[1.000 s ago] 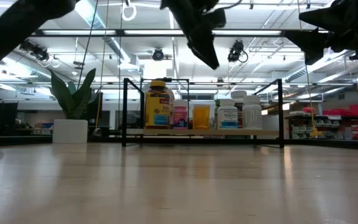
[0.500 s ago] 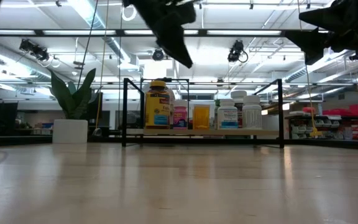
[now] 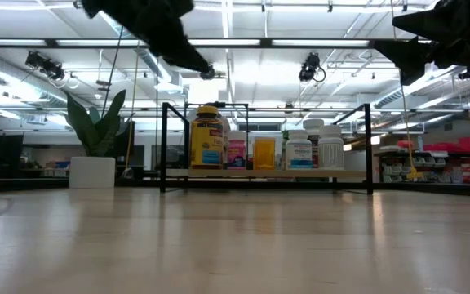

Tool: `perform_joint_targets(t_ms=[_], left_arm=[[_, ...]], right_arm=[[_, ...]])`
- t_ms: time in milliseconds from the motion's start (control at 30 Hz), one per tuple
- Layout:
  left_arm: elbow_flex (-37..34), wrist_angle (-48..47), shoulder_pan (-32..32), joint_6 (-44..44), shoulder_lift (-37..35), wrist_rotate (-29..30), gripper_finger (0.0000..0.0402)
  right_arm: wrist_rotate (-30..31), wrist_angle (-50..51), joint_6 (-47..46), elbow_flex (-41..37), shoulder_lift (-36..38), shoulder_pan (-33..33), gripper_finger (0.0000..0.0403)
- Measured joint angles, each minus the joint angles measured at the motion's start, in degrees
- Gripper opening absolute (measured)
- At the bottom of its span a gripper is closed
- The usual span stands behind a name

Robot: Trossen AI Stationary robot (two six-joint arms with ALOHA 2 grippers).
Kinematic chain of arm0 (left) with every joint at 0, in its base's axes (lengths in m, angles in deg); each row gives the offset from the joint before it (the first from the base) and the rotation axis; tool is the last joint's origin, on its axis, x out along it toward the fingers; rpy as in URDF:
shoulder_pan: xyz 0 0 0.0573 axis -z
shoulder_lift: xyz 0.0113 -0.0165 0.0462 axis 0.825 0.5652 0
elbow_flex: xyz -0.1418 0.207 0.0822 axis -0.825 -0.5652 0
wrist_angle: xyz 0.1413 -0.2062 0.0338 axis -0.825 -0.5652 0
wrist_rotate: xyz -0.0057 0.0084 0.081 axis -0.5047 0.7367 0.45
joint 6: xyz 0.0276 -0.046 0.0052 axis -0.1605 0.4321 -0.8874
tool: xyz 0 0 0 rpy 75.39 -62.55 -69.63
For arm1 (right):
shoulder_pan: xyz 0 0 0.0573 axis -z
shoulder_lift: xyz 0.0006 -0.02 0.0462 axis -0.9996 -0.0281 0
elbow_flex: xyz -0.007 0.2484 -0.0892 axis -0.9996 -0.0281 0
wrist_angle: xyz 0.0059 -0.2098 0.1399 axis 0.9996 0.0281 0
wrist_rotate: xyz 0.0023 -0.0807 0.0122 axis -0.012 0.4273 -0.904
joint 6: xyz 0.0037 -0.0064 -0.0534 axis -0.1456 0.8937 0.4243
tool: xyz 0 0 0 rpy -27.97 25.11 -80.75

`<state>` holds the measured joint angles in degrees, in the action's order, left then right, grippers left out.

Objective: Pick and place medicine bottles onto shelf by color
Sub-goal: Return to Home Position

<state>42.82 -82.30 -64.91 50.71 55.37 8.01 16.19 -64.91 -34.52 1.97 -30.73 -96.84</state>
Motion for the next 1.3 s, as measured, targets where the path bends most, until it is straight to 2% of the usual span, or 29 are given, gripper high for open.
perform_joint_targets(t_ms=[233,500,833,1033,1133,1300], left_arm=[[-14.1,11.2,0.0,2.9,-10.0,0.1,0.0138],[-27.1,25.1,1.5,5.5,-20.3,0.1,0.0134],[-38.1,32.8,2.2,9.1,-30.1,0.2,0.0134],[-43.3,34.7,2.1,11.1,-36.4,0.8,0.0132],[-46.4,36.6,2.1,11.7,-40.2,1.3,0.0126],[-51.7,39.8,2.1,13.7,-46.6,1.9,0.0114]], right_arm=[[0.0,0.0,0.0,0.0,0.0,0.0,0.0257],[0.0,0.0,0.0,0.0,0.0,0.0,0.0257],[0.2,-0.8,1.1,0.0,0.0,0.0,0.0257],[2.7,-6.5,3.4,0.0,1.5,0.5,0.0257],[1.0,-4.5,3.2,0.0,4.2,1.5,0.0257],[-5.3,3.7,0.0,0.0,10.8,4.2,0.0257]])
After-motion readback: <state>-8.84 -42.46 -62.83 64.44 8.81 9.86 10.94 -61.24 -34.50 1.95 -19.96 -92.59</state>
